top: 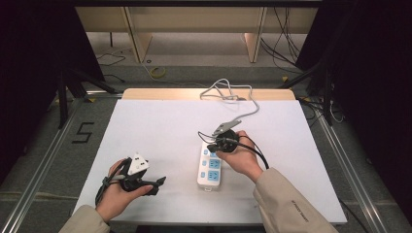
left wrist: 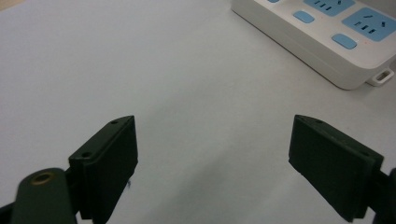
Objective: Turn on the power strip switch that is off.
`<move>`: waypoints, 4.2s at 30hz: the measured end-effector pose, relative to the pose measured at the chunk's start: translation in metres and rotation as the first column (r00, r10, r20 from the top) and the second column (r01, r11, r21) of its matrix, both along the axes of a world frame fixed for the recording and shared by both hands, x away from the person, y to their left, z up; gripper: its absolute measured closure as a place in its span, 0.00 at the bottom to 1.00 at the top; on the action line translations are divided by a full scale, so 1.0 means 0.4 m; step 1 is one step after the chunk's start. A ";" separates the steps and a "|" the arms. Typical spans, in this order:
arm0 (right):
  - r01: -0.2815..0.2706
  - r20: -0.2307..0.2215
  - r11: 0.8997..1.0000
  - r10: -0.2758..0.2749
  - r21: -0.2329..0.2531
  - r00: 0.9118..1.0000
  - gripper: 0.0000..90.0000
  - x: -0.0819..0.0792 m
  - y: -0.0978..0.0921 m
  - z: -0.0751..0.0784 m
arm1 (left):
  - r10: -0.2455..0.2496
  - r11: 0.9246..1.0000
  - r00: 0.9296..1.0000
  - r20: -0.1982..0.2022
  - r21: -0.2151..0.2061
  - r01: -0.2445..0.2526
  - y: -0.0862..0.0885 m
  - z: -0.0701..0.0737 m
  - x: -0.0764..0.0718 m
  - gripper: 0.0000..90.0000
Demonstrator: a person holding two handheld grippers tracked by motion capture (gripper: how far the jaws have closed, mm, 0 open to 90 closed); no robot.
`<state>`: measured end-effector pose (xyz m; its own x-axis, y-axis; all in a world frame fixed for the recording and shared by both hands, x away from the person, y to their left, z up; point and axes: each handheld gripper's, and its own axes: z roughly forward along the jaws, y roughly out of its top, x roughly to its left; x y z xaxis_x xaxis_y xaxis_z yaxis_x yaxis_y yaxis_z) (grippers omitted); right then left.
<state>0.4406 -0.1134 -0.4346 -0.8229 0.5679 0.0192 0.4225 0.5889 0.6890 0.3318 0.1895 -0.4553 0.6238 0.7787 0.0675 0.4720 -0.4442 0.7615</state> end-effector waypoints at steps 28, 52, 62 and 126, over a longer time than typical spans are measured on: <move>-0.023 -0.015 0.998 0.022 -0.063 1.000 1.00 0.036 0.043 -0.008 | -0.002 1.000 1.000 0.002 -0.002 0.002 0.000 0.000 0.000 0.17; -0.034 -0.044 0.993 0.029 -0.116 0.999 1.00 0.054 0.065 -0.018 | -0.002 1.000 1.000 0.002 -0.003 0.002 0.000 0.000 0.000 0.17; -0.045 -0.058 0.990 0.037 -0.136 0.998 1.00 0.058 0.072 -0.023 | -0.005 1.000 1.000 0.002 -0.002 0.005 0.000 0.001 0.000 0.17; -0.042 -0.099 0.973 0.020 -0.227 0.995 1.00 0.068 0.099 -0.018 | -0.010 1.000 1.000 0.002 0.002 0.010 -0.005 0.001 0.000 0.17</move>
